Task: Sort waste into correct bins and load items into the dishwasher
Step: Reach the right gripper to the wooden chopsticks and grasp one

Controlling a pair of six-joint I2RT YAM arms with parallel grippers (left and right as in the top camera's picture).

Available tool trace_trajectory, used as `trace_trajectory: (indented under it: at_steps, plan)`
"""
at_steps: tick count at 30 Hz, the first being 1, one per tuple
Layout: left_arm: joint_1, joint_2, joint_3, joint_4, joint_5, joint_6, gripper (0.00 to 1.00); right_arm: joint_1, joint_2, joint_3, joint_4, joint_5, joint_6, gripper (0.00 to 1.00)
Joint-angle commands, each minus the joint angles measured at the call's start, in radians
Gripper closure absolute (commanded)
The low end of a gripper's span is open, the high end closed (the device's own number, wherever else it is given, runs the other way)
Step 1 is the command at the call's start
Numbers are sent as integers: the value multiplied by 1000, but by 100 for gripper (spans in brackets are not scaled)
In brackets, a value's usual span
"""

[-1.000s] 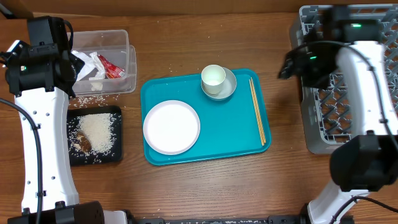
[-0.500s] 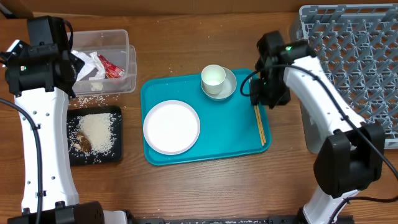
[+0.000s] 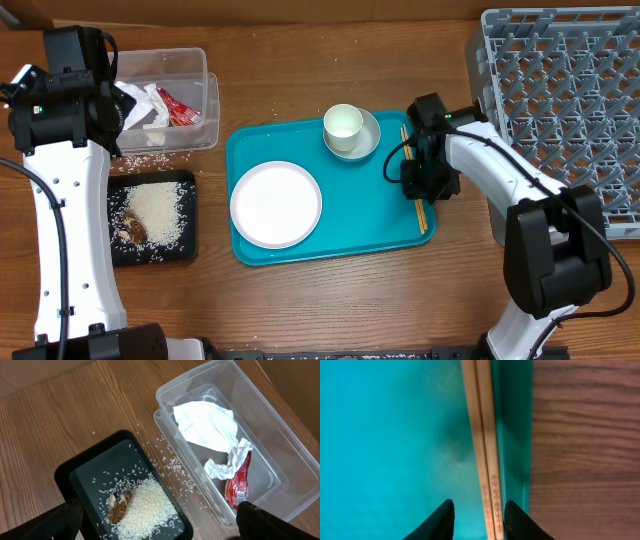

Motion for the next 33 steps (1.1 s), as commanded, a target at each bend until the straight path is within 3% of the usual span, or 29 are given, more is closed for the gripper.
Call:
trace_trajectory:
  at_steps: [1, 11, 33]
  plan:
    - [-2, 9, -2, 1, -7, -21, 0, 39, -29, -32, 34, 65, 5, 66]
    - [-2, 9, -2, 1, -7, -21, 1, 85, -29, -57, 89, 143, 24, 65]
    - [-2, 9, -2, 1, -7, -21, 0, 85, -29, -122, 202, 111, 32, 68]
